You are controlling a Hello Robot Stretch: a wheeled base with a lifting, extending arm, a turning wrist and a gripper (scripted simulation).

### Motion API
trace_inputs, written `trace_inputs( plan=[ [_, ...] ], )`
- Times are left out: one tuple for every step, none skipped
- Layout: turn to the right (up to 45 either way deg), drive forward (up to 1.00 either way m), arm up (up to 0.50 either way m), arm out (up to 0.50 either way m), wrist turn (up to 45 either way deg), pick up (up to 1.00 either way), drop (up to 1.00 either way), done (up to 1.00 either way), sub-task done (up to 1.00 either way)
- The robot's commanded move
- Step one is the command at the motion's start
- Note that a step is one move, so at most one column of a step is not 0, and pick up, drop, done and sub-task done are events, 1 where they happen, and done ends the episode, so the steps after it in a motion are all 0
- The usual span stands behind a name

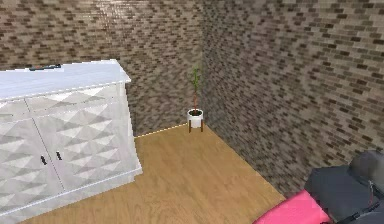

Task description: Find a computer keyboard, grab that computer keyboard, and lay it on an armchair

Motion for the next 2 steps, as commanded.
trace_inputs(
  plan=[
    [0.0, 0.0, 0.0, 0.0, 39.0, 0.0, 0.0, 0.0, 0.0],
    [0.0, 0.0, -0.46, 0.0, 0.0, 0.0, 0.0, 0.0, 0.0]
  ],
)
